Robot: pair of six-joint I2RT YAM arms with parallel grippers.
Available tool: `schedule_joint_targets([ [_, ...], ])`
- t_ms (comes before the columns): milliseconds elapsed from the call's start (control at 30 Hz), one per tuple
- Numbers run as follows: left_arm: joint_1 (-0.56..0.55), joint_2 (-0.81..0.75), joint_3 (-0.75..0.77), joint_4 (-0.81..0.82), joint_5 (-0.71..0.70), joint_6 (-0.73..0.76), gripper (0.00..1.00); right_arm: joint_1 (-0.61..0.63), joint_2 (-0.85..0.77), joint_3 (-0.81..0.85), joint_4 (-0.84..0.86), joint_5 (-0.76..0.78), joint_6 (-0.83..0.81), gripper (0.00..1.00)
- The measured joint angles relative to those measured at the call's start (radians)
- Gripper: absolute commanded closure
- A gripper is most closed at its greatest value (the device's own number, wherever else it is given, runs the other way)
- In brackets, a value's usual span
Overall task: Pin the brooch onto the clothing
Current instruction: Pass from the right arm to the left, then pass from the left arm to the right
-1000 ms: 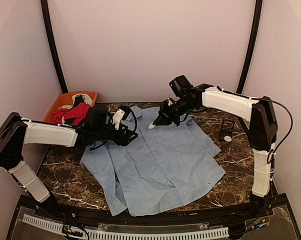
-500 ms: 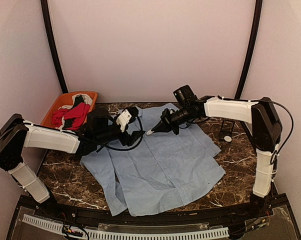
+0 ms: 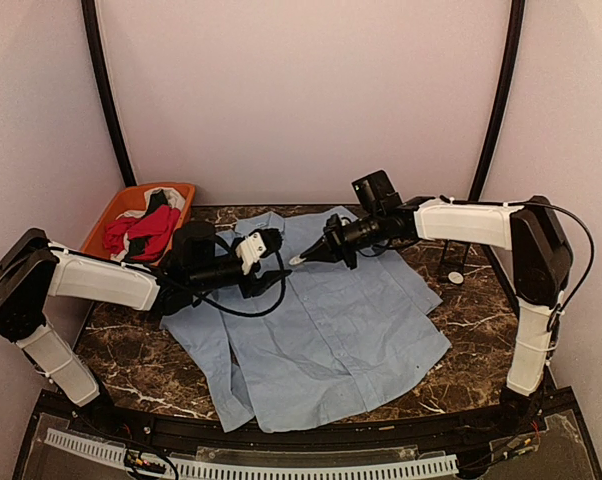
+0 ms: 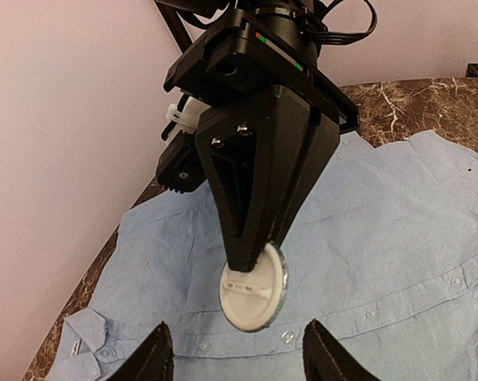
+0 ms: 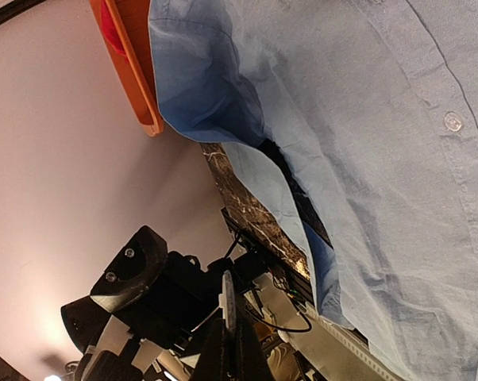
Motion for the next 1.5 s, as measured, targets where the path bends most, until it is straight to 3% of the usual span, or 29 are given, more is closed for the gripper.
schedule_joint_targets([
  [67, 0.0, 0.0, 0.0, -0.003, 0.008, 0.011, 0.56, 0.002, 0.0, -0.007, 0.019, -0.005, 0.014, 1.0],
  [533, -0.009, 0.0, 0.001, -0.025, 0.023, 0.051, 0.61, 0.016, 0.0, -0.055, 0.133, -0.053, 0.112, 1.0],
  [800, -0.013, 0.0, 0.001, -0.031, 0.015, 0.063, 0.93, 0.018, 0.0, -0.072, 0.187, -0.063, 0.167, 1.0],
  [1000, -0.017, 0.0, 0.001, -0.031, 0.002, 0.103, 0.99, 0.018, 0.0, -0.074, 0.187, -0.058, 0.227, 1.0],
  [1167, -0.021, 0.0, 0.0, -0.024, -0.026, 0.088, 0.99, 0.018, 0.0, -0.078, 0.203, -0.067, 0.213, 0.6],
  [1267, -0.021, 0.0, 0.0, -0.016, -0.047, 0.063, 0.99, 0.023, 0.0, -0.079, 0.221, -0.094, 0.162, 0.44],
  [1367, -0.021, 0.0, 0.0, -0.016, -0.066, 0.038, 0.99, 0.016, 0.0, -0.09, 0.205, -0.099, 0.088, 0.38],
  [1500, -0.021, -0.007, 0.0, -0.043, -0.079, -0.003, 0.99, -0.011, -0.005, -0.097, 0.116, -0.058, -0.075, 0.4],
])
